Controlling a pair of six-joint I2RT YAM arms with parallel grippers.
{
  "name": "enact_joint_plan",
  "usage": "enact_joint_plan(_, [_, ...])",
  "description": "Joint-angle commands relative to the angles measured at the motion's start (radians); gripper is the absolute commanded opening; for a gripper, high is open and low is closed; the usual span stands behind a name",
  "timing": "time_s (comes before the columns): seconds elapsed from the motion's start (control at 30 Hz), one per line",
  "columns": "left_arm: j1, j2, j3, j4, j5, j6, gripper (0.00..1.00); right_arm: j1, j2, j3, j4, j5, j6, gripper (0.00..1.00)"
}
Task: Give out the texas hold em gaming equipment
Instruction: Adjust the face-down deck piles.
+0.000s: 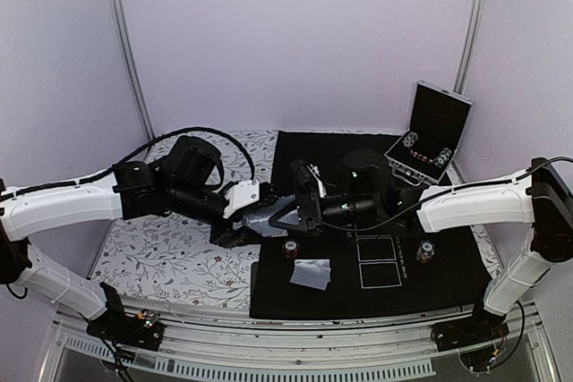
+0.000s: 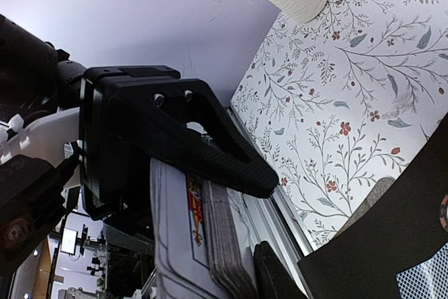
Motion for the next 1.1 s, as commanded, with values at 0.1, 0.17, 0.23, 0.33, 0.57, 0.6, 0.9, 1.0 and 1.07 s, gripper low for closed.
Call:
enact_joint_plan(0.1, [0.002,-0.001,0.026,0.015,-0.016,-0.017,0.58,0.018,-0.035,0.020,-0.039,-0.006,-0.024,0.33])
enact_joint_plan(0.17, [0.003,0.001,0.026,0.013,-0.013,-0.017,0.58,0.018,-0.034,0.022,-0.038,-0.006,-0.026,0.33])
enact_joint_plan(0.23, [0.003,0.005,0.026,0.013,-0.009,-0.019,0.58,0.018,-0.033,0.027,-0.040,-0.008,-0.027,0.33])
enact_joint_plan(0.33, [0.003,0.007,0.027,0.011,-0.003,-0.022,0.58,0.018,-0.038,0.031,-0.042,-0.004,-0.034,0.35])
enact_joint_plan(0.57, [0.003,0.009,0.026,0.008,0.001,-0.020,0.58,0.018,-0.047,0.036,-0.073,0.016,-0.046,0.37])
enact_joint_plan(0.6, [0.003,0.009,0.026,0.009,0.001,-0.020,0.58,0.018,-0.055,0.036,-0.087,0.023,-0.050,0.38])
enact_joint_plan(0.9, [0.002,0.023,0.042,0.013,0.080,-0.053,0.58,0.018,-0.071,0.047,-0.122,0.054,-0.059,0.39])
enact_joint_plan(1.0, [0.003,0.022,0.047,0.016,0.080,-0.066,0.58,0.018,-0.090,0.047,-0.137,0.070,-0.057,0.37])
enact_joint_plan(1.07, [0.003,0.022,0.046,0.019,0.080,-0.069,0.58,0.018,-0.102,0.047,-0.156,0.088,-0.057,0.37])
